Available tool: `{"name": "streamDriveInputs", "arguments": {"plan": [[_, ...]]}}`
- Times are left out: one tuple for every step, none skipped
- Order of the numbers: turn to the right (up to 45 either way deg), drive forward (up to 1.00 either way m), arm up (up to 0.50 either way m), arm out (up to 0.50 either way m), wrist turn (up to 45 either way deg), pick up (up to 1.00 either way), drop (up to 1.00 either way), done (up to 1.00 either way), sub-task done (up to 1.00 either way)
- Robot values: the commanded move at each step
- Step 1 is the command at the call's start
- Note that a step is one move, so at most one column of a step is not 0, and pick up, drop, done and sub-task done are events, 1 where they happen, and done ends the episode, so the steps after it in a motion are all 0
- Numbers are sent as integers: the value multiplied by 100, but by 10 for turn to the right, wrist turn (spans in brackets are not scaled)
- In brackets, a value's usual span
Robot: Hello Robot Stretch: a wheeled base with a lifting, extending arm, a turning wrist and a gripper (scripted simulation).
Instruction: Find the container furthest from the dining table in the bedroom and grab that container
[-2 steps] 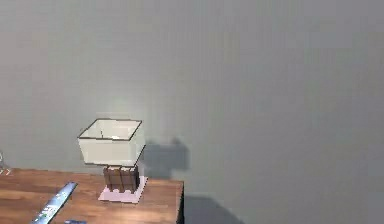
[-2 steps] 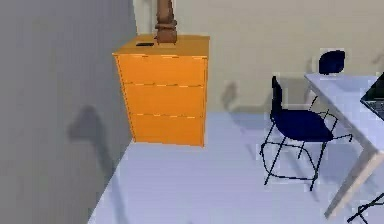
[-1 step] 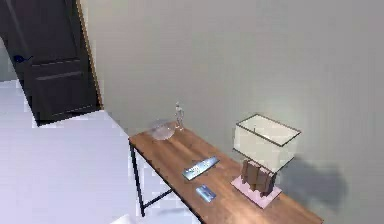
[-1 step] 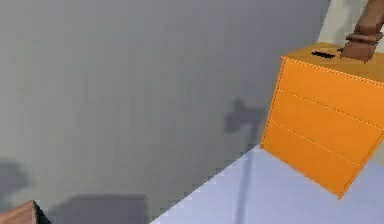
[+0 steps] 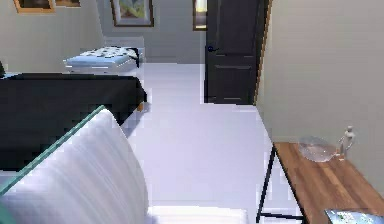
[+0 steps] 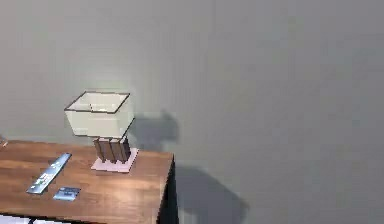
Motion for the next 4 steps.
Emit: {"name": "streamDriveInputs", "arguments": {"plan": [[-450,0,0,0,0,0,0,0,0],[450,0,0,0,0,0,0,0,0],[420,0,0,0,0,0,0,0,0],[0,5,0,0,0,0,0,0,0]]}}
